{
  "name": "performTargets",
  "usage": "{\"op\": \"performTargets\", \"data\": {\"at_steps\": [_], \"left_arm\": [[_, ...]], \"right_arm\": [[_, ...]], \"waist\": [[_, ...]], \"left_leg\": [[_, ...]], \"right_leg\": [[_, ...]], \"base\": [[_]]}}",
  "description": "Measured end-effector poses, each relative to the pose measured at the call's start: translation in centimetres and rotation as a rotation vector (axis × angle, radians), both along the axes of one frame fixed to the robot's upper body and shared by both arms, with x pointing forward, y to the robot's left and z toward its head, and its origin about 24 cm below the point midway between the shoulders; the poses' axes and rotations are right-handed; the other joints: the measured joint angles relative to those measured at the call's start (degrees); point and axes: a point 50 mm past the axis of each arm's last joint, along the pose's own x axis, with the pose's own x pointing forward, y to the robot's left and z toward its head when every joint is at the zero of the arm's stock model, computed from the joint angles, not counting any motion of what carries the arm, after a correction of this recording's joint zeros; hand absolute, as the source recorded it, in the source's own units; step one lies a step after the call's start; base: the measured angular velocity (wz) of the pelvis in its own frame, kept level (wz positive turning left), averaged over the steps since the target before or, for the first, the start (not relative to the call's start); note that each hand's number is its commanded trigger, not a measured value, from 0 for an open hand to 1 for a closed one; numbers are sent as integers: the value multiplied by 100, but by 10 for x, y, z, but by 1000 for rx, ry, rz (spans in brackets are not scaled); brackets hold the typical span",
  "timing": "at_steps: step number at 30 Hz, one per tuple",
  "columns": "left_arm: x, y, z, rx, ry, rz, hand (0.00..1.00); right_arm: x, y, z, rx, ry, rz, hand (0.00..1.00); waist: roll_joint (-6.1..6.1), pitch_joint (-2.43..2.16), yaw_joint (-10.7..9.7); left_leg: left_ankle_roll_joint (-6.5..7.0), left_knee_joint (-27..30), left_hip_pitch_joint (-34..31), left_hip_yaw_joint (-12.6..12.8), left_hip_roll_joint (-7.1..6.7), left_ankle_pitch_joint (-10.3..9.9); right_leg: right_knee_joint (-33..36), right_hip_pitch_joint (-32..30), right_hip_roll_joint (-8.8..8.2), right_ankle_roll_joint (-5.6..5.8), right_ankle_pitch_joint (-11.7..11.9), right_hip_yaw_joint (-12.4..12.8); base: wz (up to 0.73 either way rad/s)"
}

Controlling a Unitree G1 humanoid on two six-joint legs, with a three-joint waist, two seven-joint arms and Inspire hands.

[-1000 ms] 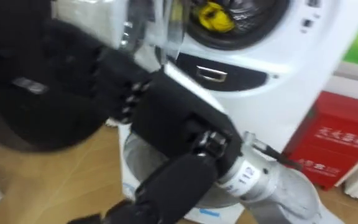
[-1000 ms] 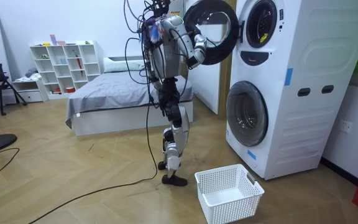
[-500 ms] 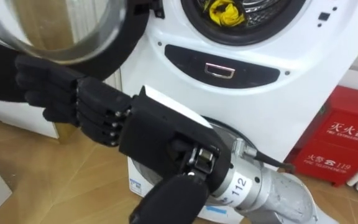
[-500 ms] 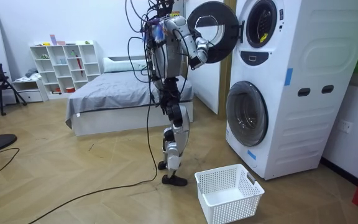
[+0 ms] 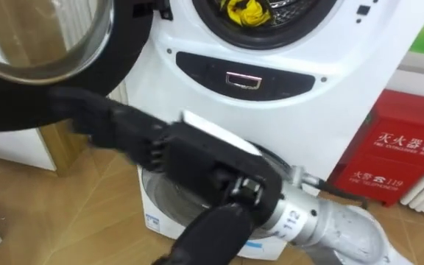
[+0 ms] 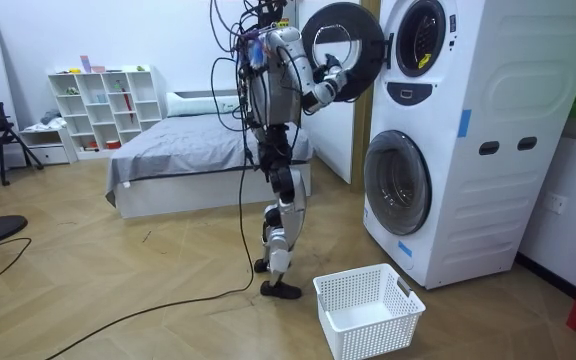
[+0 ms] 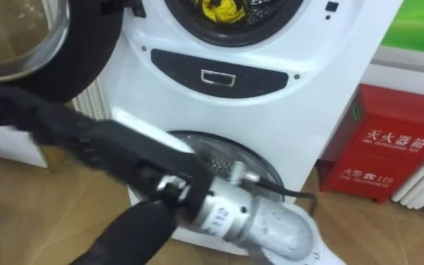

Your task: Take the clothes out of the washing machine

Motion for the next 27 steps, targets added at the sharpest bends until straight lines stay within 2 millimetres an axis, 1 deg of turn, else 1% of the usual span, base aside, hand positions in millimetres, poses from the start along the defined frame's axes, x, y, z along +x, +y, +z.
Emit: {"op": "performTargets", "data": {"at_steps": [2,3,4,5,8,12,16,21,27], "left_arm": [[-3,-5,-2,-6,-3,43,0],[-3,-5,-2,-6,-3,42,0],[-4,-6,-2,-6,-2,42,0],[-4,-6,-2,-6,-3,42,0],[-7,-5,-2,-5,0,42,0],[-6,-5,-2,15,3,27,0],[-5,-5,-1,28,7,22,0],[-9,-4,-1,42,23,29,0],[-7,-7,-2,38,25,21,0]], "right_arm": [[5,-16,-3,-13,0,-116,0],[7,-19,-4,-13,1,-141,0],[11,-25,-4,-17,-2,-193,0],[13,-29,-4,-15,-4,-220,0],[19,-45,2,30,-15,-351,0],[25,-55,4,87,-6,-447,0],[36,-61,5,128,14,-531,0],[40,-62,5,170,37,-564,0],[44,-62,10,246,68,-577,0]], "waist": [[73,-16,-91],[96,-16,-148],[115,-40,-229],[115,-53,-264],[174,-81,-399],[205,-98,-398],[228,-90,-395],[245,-79,-395],[202,-73,-372]], "left_leg": [[21,-10,7,136,1,-20],[23,-9,10,135,0,-21],[25,-12,14,136,-6,-22],[29,-16,28,136,-7,-25],[32,-127,160,137,-6,-26],[32,-166,236,149,-10,-26],[33,-156,226,181,0,-27],[33,-142,213,181,-2,-27],[33,-147,220,198,-16,-26]], "right_leg": [[-6,-14,-6,34,2,82],[-9,-15,-7,39,6,103],[-15,-13,-9,50,13,110],[-12,-7,-10,54,16,118],[0,44,-4,68,37,186],[-11,83,-5,77,39,242],[-12,76,-11,83,41,242],[-16,75,-10,86,38,240],[-17,62,-7,91,35,241]], "base": [[-17],[-13],[-6],[-8],[-15],[-8],[0],[0],[0]]}}
